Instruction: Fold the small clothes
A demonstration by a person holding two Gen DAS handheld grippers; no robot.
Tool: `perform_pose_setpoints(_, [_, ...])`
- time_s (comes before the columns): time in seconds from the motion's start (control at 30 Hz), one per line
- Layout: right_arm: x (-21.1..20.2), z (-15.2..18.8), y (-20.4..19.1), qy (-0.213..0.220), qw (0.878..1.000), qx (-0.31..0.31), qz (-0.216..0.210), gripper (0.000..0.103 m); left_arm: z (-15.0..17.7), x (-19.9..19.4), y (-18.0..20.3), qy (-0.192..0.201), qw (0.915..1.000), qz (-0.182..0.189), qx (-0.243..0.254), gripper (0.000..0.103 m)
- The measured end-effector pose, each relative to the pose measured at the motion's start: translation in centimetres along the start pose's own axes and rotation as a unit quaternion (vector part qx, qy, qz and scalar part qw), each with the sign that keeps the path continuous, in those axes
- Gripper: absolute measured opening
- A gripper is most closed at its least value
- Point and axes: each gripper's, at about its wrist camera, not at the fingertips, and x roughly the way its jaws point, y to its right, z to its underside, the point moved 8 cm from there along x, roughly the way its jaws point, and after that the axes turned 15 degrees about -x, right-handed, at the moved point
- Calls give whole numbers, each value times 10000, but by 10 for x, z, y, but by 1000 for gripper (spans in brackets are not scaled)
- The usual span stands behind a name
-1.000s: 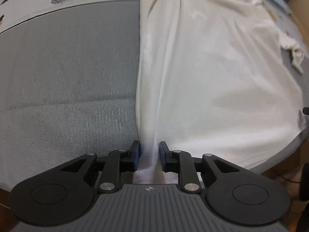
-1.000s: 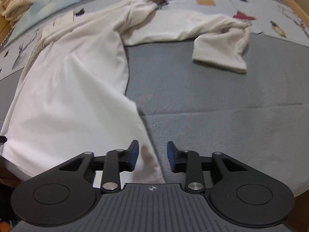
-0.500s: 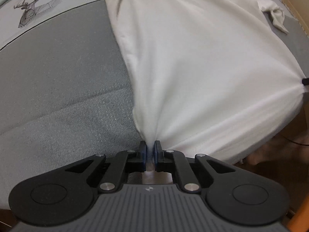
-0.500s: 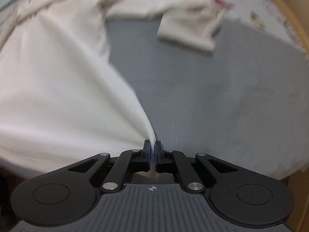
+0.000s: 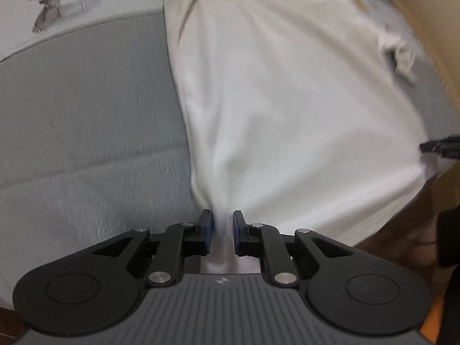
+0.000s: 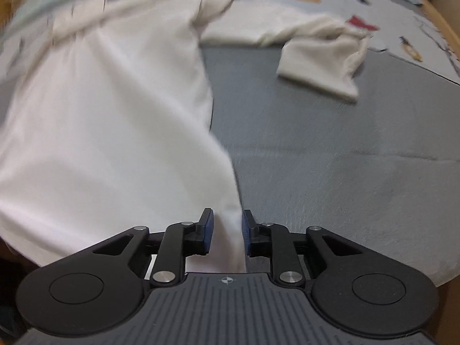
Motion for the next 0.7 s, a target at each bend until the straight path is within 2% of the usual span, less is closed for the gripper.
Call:
perform_pose_setpoints(0.03, [4, 2, -3, -131, 9998, -106, 55, 24, 10, 3, -3, -83, 9999, -70, 92, 15])
perform_pose_setpoints(0.13, [2, -3, -6, -62, 9998, -200, 7, 24, 19, 3, 2, -109, 9990, -61, 430, 15])
perform_pose_setpoints(0.2, [-2, -6, -5, 45, 9998, -130, -121, 3, 19, 1, -1, -38, 9992, -53, 389, 9])
perform_pose_setpoints(0.3, [-18, -15, -2, 539, 9974, 65, -468, 3, 21, -9, -12, 98, 9997, 192, 145, 7])
perform_pose_setpoints(0.33, [-16, -12, 2, 457, 9979, 127, -438, 3, 23, -8, -16, 43, 9998, 118, 134, 5])
perform_pose_setpoints(0.4, [-3, 1, 10, -6, 9999, -82, 129, 5, 31, 2, -20, -81, 9989, -280, 365, 5])
perform_pose_setpoints(0.43, [1, 5, 10, -137, 9989, -263, 358, 6, 30, 0, -17, -34, 9988, -259, 411, 7])
perform_pose_setpoints(0.47, [0, 4, 11, -84, 9984, -344, 432, 9, 28, -3, -14, 67, 9989, -227, 403, 10])
perform_pose_setpoints(0.53, [-12, -6, 16, 297, 9973, -304, 595, 10, 20, -13, -9, 406, 9984, -151, 363, 13])
perform_pose_setpoints(0.6, [-33, -19, 15, 909, 9928, -301, 726, 15, 13, -23, 3, 665, 9969, 280, 309, 15])
perform_pose_setpoints(0.63, [-41, -24, 9, 1167, 9908, -308, 618, 15, 12, -26, 13, 703, 9958, 524, 281, 15])
perform_pose_setpoints(0.7, [-48, -33, -11, 1499, 9877, -448, -28, 19, 16, -25, 37, 580, 9930, 893, 509, 15])
